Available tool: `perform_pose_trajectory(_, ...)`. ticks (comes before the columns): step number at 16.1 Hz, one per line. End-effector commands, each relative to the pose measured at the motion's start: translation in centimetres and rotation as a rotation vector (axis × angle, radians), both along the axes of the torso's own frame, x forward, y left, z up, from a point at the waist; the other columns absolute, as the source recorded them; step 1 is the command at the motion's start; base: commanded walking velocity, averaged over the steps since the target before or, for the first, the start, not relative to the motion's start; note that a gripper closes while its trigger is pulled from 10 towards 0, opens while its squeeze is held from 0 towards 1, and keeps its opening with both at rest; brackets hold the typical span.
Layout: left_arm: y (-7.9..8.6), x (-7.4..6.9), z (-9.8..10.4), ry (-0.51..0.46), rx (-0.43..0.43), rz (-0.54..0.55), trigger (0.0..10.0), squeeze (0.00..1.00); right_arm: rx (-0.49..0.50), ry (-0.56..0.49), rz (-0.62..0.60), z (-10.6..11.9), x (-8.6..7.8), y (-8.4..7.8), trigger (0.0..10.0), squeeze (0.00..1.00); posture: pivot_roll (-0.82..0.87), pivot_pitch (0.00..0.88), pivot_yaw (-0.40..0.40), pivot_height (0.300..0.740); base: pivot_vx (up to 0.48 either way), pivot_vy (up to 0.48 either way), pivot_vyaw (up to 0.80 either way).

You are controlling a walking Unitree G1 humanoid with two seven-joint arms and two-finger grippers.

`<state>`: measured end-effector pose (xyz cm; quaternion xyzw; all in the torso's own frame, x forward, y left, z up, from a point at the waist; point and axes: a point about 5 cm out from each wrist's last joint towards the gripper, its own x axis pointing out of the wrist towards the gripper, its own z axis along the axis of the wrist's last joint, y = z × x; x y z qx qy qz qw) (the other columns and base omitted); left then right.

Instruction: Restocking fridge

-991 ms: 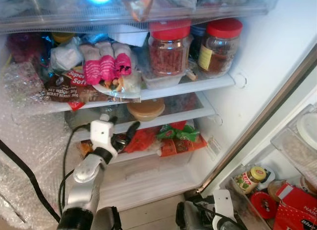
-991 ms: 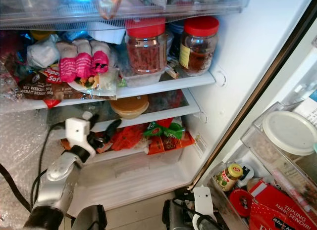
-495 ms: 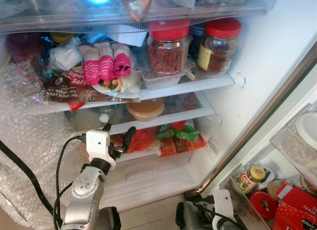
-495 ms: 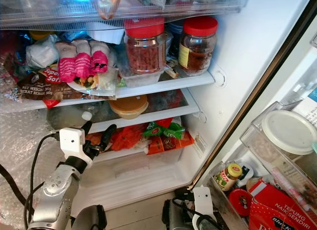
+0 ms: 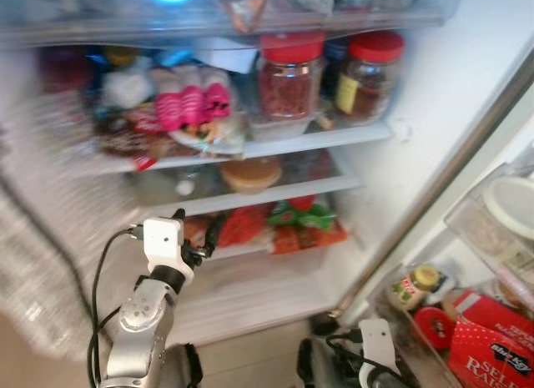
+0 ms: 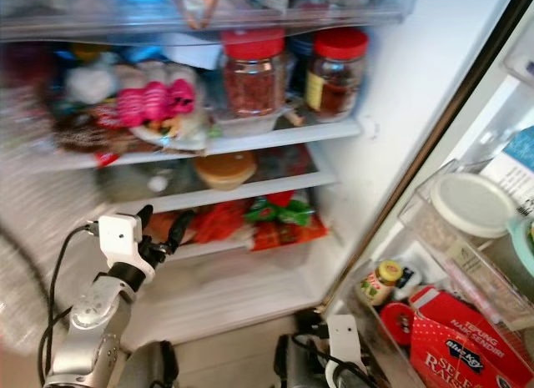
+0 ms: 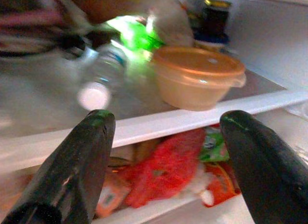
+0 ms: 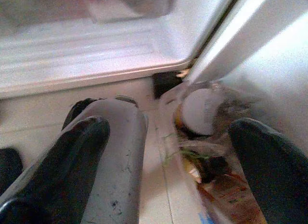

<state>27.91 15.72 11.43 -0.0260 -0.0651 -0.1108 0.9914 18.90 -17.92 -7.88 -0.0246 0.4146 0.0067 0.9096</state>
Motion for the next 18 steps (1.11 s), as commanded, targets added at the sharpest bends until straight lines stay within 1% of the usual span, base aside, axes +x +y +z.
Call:
perform_pose_trajectory(1, -0.22, -0.21, -0.36, 0.024, 0.002, -0.003, 10.0, 0.00, -0.003, 0.164, 0.002, -1.86, -3.53, 0.31, 10.0, 0.00, -0.09, 0.109, -0.037, 0.603, -0.371, 0.000, 0.00)
perform_pose_trajectory(9, -0.11, -0.18, -0.53, 0.035, 0.006, -0.001, 10.0, 0.00, -0.002, 0.159, 0.003, -1.80, -3.37, 0.37, 10.0, 0.00, -0.08, 0.097, -0.036, 0.603, -0.372, 0.000, 0.00)
perform_pose_trajectory(12, -0.06, -0.27, -0.62, 0.038, 0.005, 0.005, 10.0, 0.00, 0.002, 0.140, 0.010, -1.59, -2.84, 0.73, 10.0, 0.00, -0.08, 0.091, -0.037, 0.603, -0.371, 0.000, 0.00)
perform_pose_trajectory(18, 0.40, -0.59, -0.98, 0.055, -0.003, 0.031, 10.0, 0.00, 0.001, 0.141, 0.015, -1.61, -2.87, 0.82, 10.0, 0.00, -0.08, 0.078, -0.037, 0.603, -0.372, 0.000, 0.00)
